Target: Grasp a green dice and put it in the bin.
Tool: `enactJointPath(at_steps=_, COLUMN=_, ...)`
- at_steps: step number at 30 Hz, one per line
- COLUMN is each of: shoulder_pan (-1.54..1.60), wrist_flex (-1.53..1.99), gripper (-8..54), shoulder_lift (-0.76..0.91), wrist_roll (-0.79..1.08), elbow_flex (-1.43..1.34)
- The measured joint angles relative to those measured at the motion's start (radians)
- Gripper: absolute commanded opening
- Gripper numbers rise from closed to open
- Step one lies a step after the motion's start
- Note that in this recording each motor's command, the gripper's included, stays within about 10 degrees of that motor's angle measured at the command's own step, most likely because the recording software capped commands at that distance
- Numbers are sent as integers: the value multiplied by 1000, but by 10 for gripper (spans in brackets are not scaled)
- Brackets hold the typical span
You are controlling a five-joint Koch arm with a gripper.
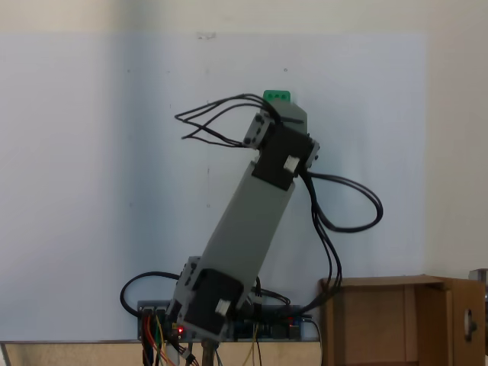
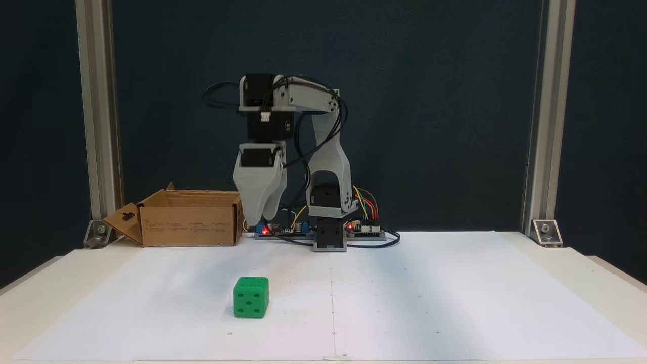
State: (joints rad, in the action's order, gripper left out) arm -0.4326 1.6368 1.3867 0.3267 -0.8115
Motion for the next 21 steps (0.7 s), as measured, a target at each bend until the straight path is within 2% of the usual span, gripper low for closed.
enactJointPath(at_steps=21, shoulder_pan=77, wrist_flex=-137, gripper=438, shoulder_lift=-141, wrist_roll=0, elbow_flex=21)
